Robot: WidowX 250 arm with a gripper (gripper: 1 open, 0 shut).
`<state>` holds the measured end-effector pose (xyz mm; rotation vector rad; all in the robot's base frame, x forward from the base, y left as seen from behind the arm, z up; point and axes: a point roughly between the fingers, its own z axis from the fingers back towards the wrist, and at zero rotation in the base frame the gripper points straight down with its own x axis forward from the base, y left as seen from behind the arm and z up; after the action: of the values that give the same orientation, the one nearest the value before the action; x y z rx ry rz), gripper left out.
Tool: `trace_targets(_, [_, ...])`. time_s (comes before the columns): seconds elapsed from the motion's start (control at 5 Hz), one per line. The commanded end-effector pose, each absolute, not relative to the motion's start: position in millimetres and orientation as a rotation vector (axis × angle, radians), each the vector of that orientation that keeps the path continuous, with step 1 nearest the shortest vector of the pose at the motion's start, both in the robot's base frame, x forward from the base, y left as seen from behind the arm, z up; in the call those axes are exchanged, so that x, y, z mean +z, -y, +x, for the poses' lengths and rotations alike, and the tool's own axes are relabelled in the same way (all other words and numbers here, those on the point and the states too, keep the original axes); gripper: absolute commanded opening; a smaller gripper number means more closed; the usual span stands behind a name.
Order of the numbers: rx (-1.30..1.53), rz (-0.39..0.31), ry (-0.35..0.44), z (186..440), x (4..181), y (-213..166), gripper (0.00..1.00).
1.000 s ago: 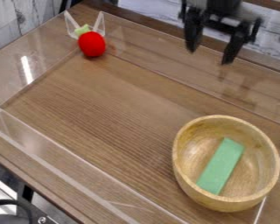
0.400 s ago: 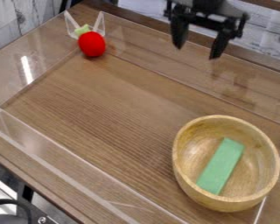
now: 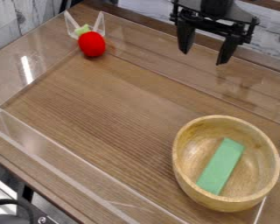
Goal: Put the green object in the brown bowl
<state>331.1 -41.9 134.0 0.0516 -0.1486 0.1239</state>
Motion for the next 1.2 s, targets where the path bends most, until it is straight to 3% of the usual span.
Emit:
trace_targets(0.0, [0.154,0.052,0.193,333.1,142.1,33.8,1.00])
trace_targets(0.2, [0.225,0.070,0.197,331.0,136.6,10.1,1.00])
trace_targets(0.4, [0.343,0.089,0.227,319.6,134.8,-38.9,1.00])
trace_targets(0.6, [0.466,0.096,0.244,313.2,133.7,-86.7,0.00])
trace_targets(0.8, [0.514,0.113,0.253,310.1,125.3,-120.2,1.00])
trace_targets(1.0, [0.558,0.117,0.251,312.2,118.4,-125.8,1.00])
